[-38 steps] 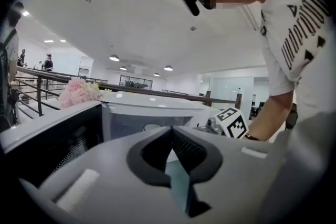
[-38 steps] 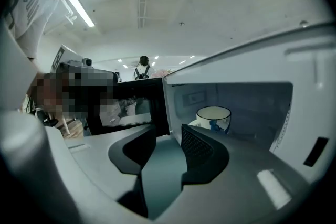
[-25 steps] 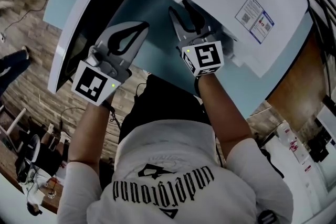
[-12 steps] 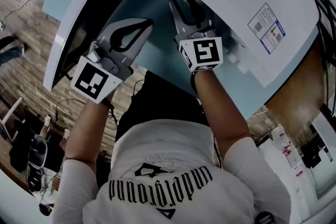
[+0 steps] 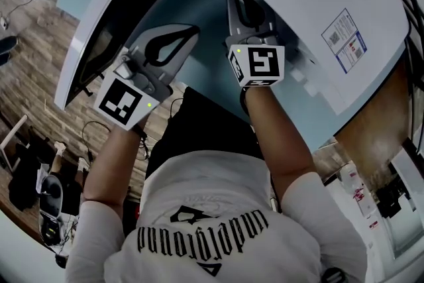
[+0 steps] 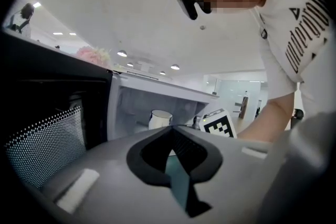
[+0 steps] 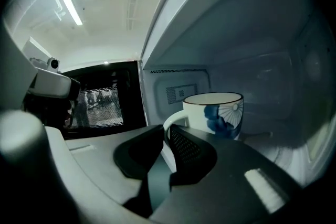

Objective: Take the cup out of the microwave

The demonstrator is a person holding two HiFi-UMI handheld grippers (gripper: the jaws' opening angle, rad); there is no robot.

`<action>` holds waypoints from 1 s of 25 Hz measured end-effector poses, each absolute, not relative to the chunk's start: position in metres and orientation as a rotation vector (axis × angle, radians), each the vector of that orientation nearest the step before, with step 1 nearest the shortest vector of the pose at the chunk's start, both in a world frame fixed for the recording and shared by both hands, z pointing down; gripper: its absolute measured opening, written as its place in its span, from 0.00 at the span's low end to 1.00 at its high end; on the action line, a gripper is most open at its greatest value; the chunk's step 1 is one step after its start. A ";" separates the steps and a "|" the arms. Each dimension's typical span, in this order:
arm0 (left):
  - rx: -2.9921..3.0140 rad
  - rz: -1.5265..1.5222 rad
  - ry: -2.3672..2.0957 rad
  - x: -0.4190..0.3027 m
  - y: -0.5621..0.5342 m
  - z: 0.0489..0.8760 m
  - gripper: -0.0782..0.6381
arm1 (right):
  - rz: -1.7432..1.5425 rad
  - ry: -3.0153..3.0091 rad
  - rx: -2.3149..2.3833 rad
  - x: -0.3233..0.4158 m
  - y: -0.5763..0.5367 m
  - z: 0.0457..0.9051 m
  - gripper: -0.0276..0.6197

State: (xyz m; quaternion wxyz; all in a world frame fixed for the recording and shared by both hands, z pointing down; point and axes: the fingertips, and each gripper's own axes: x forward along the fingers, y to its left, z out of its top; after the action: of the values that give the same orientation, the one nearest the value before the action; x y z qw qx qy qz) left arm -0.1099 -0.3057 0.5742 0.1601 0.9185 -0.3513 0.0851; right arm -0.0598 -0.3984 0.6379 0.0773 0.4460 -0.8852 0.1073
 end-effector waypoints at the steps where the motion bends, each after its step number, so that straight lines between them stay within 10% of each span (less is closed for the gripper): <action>1: 2.622 0.243 -1.006 -0.110 -0.305 0.574 0.18 | 0.317 -2.659 1.329 -0.059 -0.398 0.637 0.11; 25: 2.678 0.211 -1.056 -0.130 -0.252 0.528 0.18 | 0.299 -2.809 1.067 -0.077 -0.287 0.596 0.10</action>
State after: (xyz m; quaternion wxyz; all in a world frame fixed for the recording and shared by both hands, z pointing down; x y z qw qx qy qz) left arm -0.1297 -0.2518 0.5283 0.1272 0.9202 -0.3629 0.0727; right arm -0.0766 -0.2869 0.5960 0.0608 0.3527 -0.9285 0.0990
